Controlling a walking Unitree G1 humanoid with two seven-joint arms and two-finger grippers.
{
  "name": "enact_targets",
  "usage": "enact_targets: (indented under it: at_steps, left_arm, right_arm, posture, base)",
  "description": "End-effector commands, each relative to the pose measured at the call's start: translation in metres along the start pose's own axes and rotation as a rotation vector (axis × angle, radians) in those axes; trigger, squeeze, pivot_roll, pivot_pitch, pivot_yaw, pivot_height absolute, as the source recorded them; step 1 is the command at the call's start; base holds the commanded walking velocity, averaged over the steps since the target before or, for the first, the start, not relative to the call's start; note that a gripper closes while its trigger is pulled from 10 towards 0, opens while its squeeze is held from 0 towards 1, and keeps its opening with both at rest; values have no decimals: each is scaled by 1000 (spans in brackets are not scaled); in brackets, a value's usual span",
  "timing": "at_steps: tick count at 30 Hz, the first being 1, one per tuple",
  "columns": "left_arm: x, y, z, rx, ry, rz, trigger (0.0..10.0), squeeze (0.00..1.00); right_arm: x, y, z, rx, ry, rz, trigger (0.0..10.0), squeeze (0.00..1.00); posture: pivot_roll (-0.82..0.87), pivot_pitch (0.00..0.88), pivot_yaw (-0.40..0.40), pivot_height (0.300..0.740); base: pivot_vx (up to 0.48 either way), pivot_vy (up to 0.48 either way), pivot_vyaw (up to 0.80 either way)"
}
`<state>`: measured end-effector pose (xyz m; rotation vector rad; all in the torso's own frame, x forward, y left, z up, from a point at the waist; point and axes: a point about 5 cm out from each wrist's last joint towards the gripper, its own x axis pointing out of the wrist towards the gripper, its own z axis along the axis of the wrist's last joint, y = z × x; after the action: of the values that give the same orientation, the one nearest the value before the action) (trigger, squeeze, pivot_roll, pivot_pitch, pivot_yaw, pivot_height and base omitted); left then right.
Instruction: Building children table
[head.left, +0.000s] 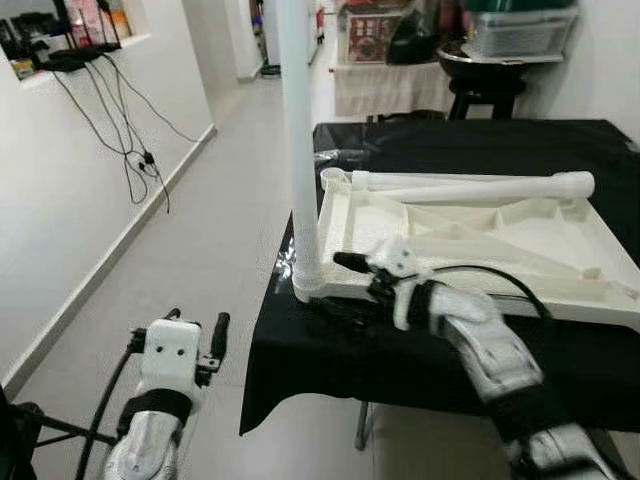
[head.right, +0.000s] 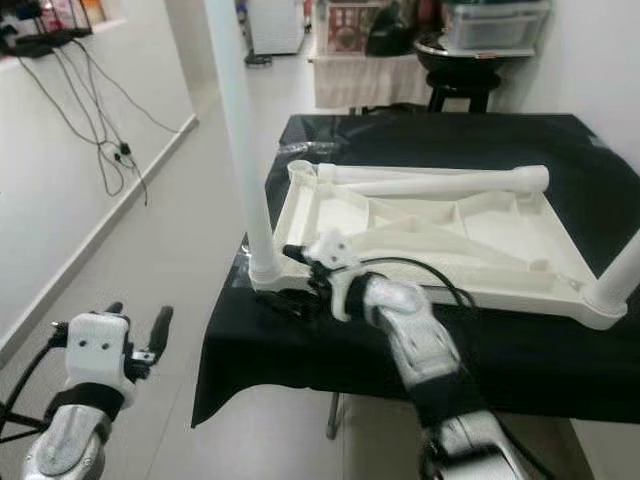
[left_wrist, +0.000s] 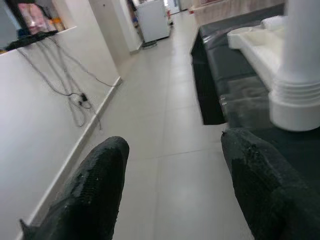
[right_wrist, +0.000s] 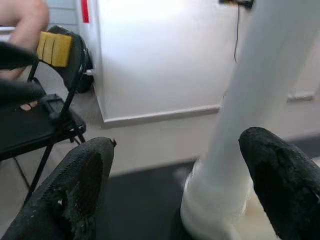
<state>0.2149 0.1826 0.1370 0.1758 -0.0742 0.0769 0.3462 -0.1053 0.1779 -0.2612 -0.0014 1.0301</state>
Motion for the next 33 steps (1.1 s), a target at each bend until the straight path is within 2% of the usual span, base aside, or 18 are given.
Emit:
enact_targets:
  at_steps: [1, 3, 5, 7, 12, 21, 22, 25, 27, 31, 33]
  left_arm:
    - [0, 6, 0, 4, -4, 7, 10000, 0]
    - [-1, 9, -3, -62, 14, 18, 10000, 0]
    - [-1, 9, -3, -62, 14, 18, 10000, 0]
    - [-3, 4, -5, -123, 36, -7, 10000, 0]
    - [-7, 0, -5, -155, 46, -32, 10000, 0]
    - [-14, -1, -5, -171, 61, -74, 10000, 0]
    - [-18, -2, -4, -174, 64, -78, 10000, 0]
    - [-23, -2, -3, -182, 69, -82, 10000, 0]
    - [-28, -3, -1, -194, 75, -92, 10000, 0]
    - [-32, -4, 0, -207, 81, -103, 10000, 0]
    - [-32, -4, 0, -207, 81, -103, 10000, 0]
  right_arm:
    - [6, 1, -1, -1, 5, 5, 10000, 0]
    - [21, -5, 6, 27, -9, 10, 10000, 0]
    - [21, -5, 6, 27, -9, 10, 10000, 0]
    - [29, -7, 10, 55, -12, 29, 10000, 0]
    - [32, -7, 14, 68, -31, 74, 10000, 0]
    - [39, -15, 20, 26, 3, 53, 10000, 0]
    - [33, -21, 16, 14, 48, 38, 10000, 0]
    - [26, -28, 12, 5, 89, 31, 10000, 0]
    - [13, -37, 8, 1, 138, 37, 10000, 0]
    - [3, -44, 7, -12, 174, 42, 10000, 0]
    - [3, -44, 7, -12, 174, 42, 10000, 0]
  posture:
    - [-14, 39, 24, 740]
    - [12, 50, 14, 740]
    - [12, 50, 14, 740]
    - [27, 66, 12, 740]
    - [31, 89, 19, 740]
    - [57, 118, 23, 740]
    - [71, 138, 22, 740]
    - [73, 153, 23, 740]
    - [74, 166, 24, 740]
    - [77, 182, 27, 740]
    - [77, 182, 27, 740]
  base:
    - [0, 0, 0]
    - [0, 0, 0]
    - [0, 0, 0]
    - [0, 0, 0]
    - [0, 0, 0]
    - [0, 0, 0]
    - [0, 0, 0]
    - [0, 0, 0]
    - [0, 0, 0]
    - [0, 0, 0]
    - [0, 0, 0]
